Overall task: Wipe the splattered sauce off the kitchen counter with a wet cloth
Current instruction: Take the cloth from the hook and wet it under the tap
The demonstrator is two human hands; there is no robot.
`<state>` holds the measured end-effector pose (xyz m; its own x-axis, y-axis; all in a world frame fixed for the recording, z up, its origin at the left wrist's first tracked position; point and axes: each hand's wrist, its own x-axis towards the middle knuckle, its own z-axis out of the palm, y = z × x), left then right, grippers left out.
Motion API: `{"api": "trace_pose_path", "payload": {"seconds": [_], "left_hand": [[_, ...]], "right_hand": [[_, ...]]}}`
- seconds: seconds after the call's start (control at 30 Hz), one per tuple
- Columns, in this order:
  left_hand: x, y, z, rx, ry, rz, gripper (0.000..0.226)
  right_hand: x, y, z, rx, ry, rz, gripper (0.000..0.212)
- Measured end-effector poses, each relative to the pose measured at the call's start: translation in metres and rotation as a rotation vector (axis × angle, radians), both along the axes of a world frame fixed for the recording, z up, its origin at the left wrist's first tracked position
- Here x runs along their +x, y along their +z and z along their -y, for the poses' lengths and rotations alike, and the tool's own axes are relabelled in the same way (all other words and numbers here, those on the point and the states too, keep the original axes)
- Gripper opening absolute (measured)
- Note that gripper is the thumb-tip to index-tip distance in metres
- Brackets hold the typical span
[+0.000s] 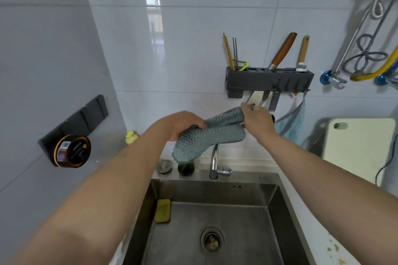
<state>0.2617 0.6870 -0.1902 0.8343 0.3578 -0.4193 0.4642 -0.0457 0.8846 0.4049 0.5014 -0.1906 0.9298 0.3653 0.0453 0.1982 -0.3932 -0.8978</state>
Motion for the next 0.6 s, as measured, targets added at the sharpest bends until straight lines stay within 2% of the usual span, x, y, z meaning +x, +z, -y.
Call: {"api": "trace_pose_path", "payload": {"seconds": [0.03,0.07,0.13,0.2,0.23,0.3,0.4,0.53,0.6], "left_hand": [[-0.005,0.001,-0.001,0.022,-0.044,-0.081,0.027],[-0.009,0.002,-0.003,0.045,-0.083,-0.145,0.027],[-0.012,0.003,-0.007,0.051,-0.103,-0.208,0.035],[-0.013,0.001,-0.01,-0.048,-0.057,-0.135,0.055],[-0.013,0.001,-0.01,-0.137,-0.015,-0.055,0.058],[-0.009,0.002,-0.008,-0.259,0.099,0.1,0.045],[-0.005,0.004,-0.005,-0.235,0.284,0.177,0.017],[-0.003,0.004,-0.003,-0.176,0.41,0.123,0.013],[-0.004,0.008,0.002,-0.193,0.472,0.176,0.012]], "right_hand": [[0.002,0.004,0.003,-0.076,-0.011,0.102,0.056],[0.007,0.006,0.004,-0.074,-0.021,0.125,0.059],[0.019,0.007,0.004,0.078,-0.04,0.019,0.054],[0.032,0.005,0.002,0.156,-0.011,-0.105,0.056],[0.034,0.007,0.002,0.155,0.014,-0.166,0.066],[0.038,0.009,0.002,0.175,0.057,-0.286,0.082],[0.042,0.013,0.006,0.219,0.102,-0.376,0.055],[0.047,0.015,0.013,0.201,0.074,-0.378,0.026],[0.049,0.018,0.015,0.282,0.083,-0.403,0.015]]}}
